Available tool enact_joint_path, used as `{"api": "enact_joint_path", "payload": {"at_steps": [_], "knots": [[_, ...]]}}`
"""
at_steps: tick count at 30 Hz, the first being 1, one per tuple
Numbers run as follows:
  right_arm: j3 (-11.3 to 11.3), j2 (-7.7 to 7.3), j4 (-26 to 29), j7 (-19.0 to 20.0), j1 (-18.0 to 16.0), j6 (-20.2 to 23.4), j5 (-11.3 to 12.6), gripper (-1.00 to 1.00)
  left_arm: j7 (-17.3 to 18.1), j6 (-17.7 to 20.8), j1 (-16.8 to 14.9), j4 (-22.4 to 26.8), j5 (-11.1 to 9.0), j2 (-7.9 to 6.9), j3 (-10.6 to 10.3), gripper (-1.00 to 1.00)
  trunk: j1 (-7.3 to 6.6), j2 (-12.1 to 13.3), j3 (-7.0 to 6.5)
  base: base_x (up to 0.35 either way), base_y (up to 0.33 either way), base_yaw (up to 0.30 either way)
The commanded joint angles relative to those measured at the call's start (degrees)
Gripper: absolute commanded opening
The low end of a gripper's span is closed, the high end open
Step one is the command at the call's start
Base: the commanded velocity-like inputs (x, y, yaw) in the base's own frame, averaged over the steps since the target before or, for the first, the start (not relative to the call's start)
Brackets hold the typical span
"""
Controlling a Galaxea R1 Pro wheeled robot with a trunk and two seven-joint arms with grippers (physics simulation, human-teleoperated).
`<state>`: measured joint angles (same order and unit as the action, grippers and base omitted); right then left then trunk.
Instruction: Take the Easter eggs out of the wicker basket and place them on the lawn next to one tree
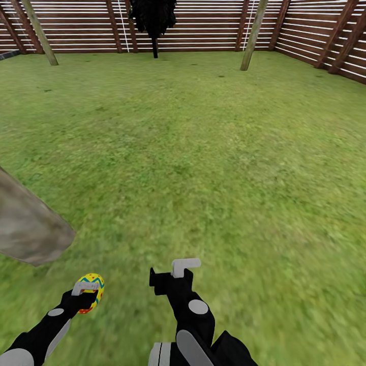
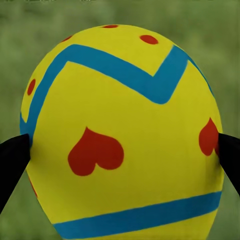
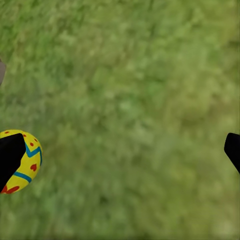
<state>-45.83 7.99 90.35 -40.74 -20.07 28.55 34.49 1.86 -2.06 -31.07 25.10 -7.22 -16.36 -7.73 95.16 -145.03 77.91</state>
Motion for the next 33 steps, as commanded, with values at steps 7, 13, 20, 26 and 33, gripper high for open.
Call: {"api": "enact_joint_path", "payload": {"at_steps": [7, 13, 20, 26, 33], "knots": [[-0.07, 0.0, 0.0, -0.48, -0.06, 0.11, 0.36, 1.0, 0.02, -0.21, -0.02, -0.05, -0.6, -0.07, -0.36, -1.0, 0.02, -0.03, 0.26, 0.0, 0.0, 0.0], [-0.09, 0.0, 0.0, -0.48, -0.06, 0.1, 0.35, 1.0, -0.16, -0.31, 0.03, 0.05, -0.6, 0.0, -0.36, -1.0, 0.02, -0.03, 0.26, 0.0, 0.0, 0.0], [-0.1, 0.0, 0.0, -0.48, -0.06, 0.1, 0.35, 1.0, -0.29, -1.75, 0.08, 0.37, -0.6, 0.01, 0.01, 1.0, 0.02, -0.03, 0.26, 0.0, 0.0, 0.0], [-0.1, 0.0, 0.0, -0.48, -0.06, 0.1, 0.34, 1.0, -0.28, -2.25, 0.13, 0.39, -0.6, 0.09, 1.54, 1.0, 0.02, -0.03, 0.26, 0.0, 0.0, 0.0], [-0.09, 0.0, 0.0, -0.48, -0.06, 0.1, 0.35, 1.0, -0.27, -3.92, 0.14, 0.44, -0.55, 0.34, 1.58, 1.0, 0.02, -0.03, 0.26, 0.0, 0.0, 0.0]]}}
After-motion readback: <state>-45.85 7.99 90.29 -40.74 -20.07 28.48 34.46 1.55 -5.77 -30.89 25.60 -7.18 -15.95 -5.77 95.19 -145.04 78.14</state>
